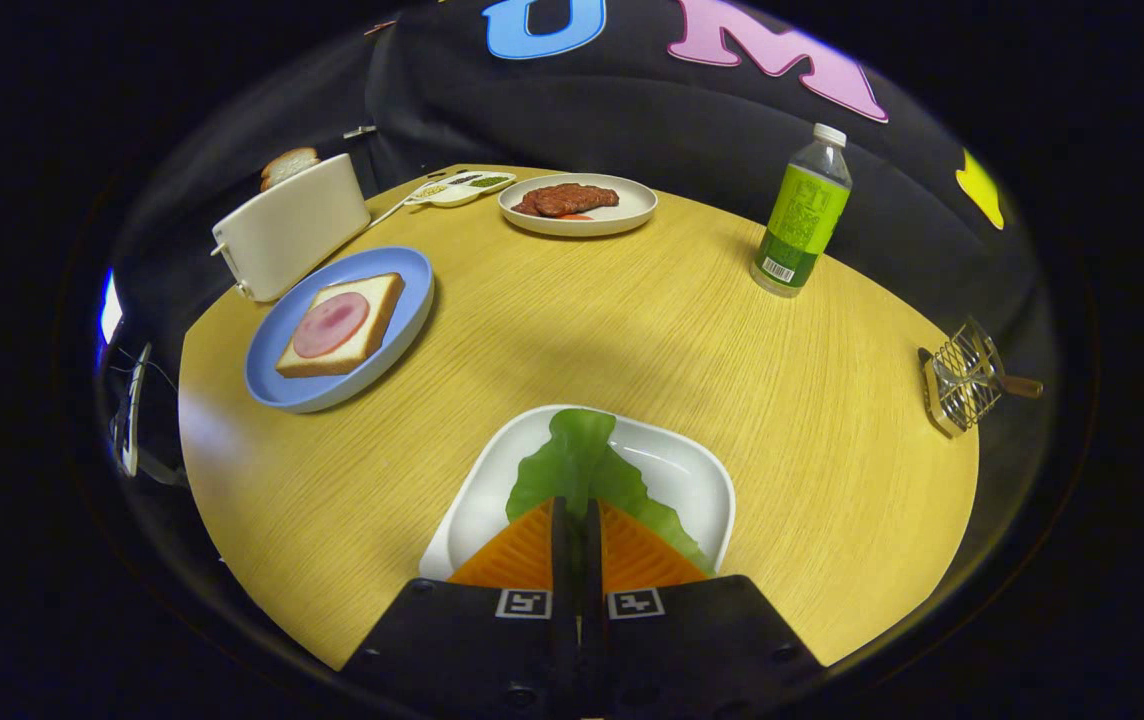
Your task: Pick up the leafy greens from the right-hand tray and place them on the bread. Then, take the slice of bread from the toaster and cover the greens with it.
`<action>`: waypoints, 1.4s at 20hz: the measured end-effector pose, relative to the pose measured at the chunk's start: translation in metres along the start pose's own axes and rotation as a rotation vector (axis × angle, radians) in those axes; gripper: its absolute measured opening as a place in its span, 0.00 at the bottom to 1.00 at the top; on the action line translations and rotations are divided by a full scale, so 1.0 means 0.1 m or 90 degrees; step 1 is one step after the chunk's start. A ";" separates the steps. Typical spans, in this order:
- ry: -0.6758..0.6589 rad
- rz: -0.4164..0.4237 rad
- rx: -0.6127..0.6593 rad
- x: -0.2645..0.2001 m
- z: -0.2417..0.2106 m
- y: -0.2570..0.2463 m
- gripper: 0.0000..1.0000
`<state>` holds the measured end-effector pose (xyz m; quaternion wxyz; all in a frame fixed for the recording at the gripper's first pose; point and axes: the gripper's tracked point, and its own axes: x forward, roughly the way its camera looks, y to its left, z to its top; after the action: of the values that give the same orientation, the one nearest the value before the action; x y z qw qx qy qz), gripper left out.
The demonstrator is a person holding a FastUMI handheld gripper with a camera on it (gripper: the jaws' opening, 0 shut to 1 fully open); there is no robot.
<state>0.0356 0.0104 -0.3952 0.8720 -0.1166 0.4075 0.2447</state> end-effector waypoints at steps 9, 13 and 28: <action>-0.056 -0.017 0.013 -0.54 0.77 0.19 0.05; -0.064 -0.013 -0.005 -0.65 1.16 0.41 0.06; -0.049 0.073 -0.073 0.11 1.73 1.89 0.06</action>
<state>0.0559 0.2453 -0.2934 0.8637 -0.1332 0.3648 0.3212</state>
